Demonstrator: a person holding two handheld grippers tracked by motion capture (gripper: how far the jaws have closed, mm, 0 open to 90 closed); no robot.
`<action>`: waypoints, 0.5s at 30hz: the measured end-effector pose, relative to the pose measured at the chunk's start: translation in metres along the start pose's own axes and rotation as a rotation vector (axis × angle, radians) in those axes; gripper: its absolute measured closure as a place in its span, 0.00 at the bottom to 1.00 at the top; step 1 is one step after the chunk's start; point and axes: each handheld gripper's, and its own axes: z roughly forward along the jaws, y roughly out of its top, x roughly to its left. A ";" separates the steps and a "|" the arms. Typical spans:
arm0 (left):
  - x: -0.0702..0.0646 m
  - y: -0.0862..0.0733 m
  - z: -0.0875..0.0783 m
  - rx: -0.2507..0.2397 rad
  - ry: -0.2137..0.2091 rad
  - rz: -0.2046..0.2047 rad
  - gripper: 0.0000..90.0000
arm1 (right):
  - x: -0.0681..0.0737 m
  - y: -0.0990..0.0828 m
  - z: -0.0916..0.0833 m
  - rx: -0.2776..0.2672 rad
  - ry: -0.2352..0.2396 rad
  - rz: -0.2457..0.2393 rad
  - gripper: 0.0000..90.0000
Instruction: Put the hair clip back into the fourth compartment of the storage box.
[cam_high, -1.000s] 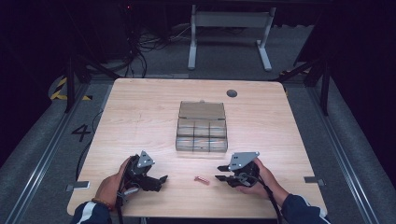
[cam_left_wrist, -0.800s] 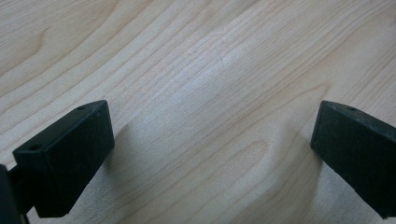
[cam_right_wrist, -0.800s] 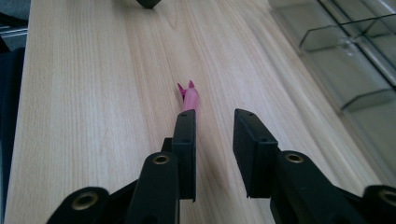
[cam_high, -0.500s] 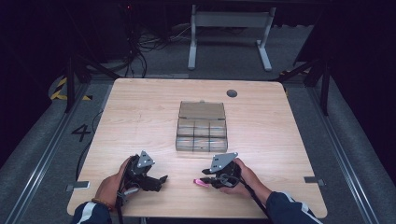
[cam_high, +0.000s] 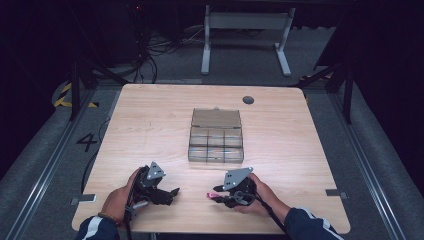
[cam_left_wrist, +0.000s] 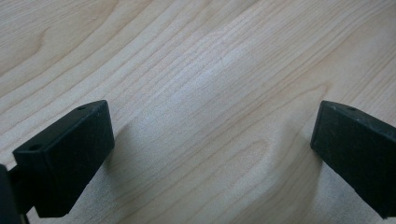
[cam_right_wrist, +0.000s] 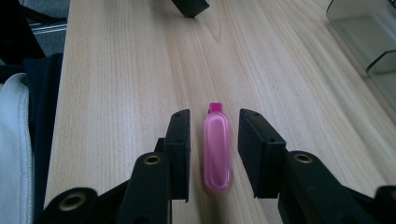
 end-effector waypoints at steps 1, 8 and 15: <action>0.000 0.000 0.000 0.000 0.000 0.000 0.00 | 0.000 0.000 0.000 0.000 0.000 0.000 0.73; 0.000 0.000 0.000 0.000 0.000 0.000 0.00 | -0.003 -0.004 0.008 0.023 0.018 0.019 0.72; 0.000 0.000 0.000 0.000 0.000 0.000 0.00 | -0.003 -0.005 0.010 0.031 0.014 0.013 0.76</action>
